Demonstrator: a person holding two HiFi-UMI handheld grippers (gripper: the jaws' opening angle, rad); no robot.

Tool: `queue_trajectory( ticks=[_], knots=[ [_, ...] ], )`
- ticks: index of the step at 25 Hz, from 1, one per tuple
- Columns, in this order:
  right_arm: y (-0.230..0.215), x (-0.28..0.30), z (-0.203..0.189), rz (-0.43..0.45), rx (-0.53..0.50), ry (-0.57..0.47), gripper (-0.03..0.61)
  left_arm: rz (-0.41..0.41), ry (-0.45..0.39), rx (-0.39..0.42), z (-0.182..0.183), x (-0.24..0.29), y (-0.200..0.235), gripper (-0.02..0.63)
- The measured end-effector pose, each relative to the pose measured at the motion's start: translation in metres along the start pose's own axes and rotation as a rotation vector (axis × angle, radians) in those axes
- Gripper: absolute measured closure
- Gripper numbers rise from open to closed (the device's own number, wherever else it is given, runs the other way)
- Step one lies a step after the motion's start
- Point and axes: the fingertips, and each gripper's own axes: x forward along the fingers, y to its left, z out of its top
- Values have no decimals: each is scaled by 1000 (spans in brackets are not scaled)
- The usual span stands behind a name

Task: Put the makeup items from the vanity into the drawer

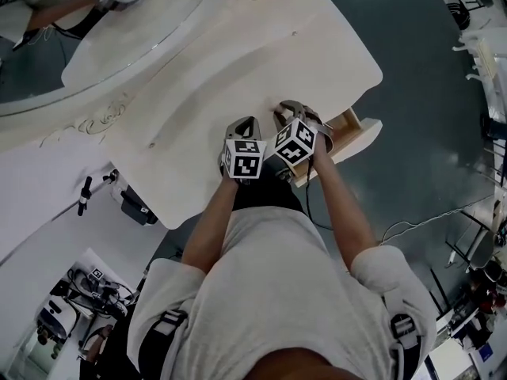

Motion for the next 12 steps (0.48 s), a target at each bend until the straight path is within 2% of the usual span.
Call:
queue_trajectory(
  ticks=[5,12],
  knots=[
    [-5,-17,-14,-38,68,-13,456,-28,-4,43,6,1,-16,608],
    [-19,-41,-53,-114,163,9,456,-93,-8,121,11,9,-53,607]
  ],
)
